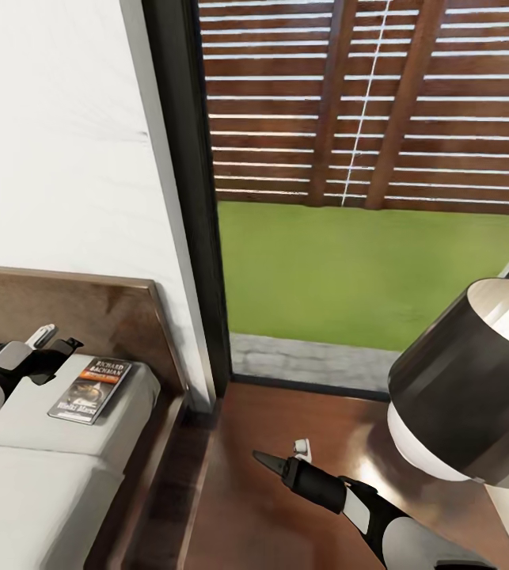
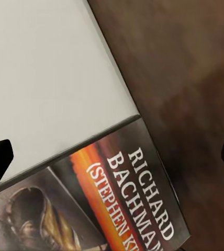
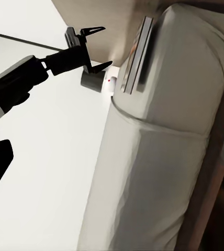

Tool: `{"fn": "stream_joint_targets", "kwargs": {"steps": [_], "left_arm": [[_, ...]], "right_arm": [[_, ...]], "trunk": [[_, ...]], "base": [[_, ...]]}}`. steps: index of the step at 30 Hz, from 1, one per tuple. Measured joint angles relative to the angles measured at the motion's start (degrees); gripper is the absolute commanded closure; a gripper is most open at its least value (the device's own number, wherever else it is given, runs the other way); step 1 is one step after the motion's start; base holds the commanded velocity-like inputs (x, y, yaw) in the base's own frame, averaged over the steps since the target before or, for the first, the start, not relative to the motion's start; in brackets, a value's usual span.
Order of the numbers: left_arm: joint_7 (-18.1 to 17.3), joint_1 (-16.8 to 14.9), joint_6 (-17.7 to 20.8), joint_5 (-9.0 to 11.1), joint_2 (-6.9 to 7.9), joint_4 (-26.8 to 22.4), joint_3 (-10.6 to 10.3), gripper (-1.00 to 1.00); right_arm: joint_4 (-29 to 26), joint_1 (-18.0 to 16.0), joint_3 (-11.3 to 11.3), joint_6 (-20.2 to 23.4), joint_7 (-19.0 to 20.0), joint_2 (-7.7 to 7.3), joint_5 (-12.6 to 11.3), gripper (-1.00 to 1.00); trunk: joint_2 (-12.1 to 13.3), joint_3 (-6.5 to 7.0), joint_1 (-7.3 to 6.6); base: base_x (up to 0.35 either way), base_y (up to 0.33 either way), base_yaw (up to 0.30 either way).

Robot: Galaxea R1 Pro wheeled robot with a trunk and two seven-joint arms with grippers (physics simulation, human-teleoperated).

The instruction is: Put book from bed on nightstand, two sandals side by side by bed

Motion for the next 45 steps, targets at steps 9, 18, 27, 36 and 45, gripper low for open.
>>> {"fn": "stream_joint_targets", "kwargs": {"steps": [9, 18, 27, 36, 45], "left_arm": [[0.0, 0.0, 0.07, 0.01, 0.03, 0.0, 0.0, -1.0], [0.0, 0.0, 0.01, 0.01, -0.03, 0.0, -0.11, -1.0], [0.0, 0.0, 0.0, 0.01, -0.05, 0.0, -0.11, -1.0], [-0.08, 0.0, 0.0, 0.01, -0.09, 0.0, -0.14, -1.0], [-0.09, 0.0, 0.0, 0.01, -0.14, 0.0, -0.15, -1.0]], "right_arm": [[0.03, 0.0, 0.0, 0.0, 0.0, 0.01, 0.01, -1.0], [0.1, 0.0, 0.0, 0.0, 0.0, 0.0, -0.06, -1.0], [0.16, 0.0, 0.0, 0.0, 0.0, 0.0, -0.08, -1.0], [0.17, 0.0, -0.04, 0.0, -0.03, 0.0, -0.08, -1.0], [0.18, 0.0, -0.06, 0.0, -0.03, 0.0, -0.09, -1.0]], "trunk": [[0.0, -0.53, 0.0], [0.0, -1.05, 0.0], [0.0, -1.53, 0.0], [0.0, -2.0, 0.0], [0.0, -2.46, 0.0]], "base": [[0.0, 0.0, 0.0], [0.0, 0.0, 0.0], [0.0, 0.0, 0.0], [0.0, 0.0, 0.0], [0.0, 0.0, 0.0]]}}
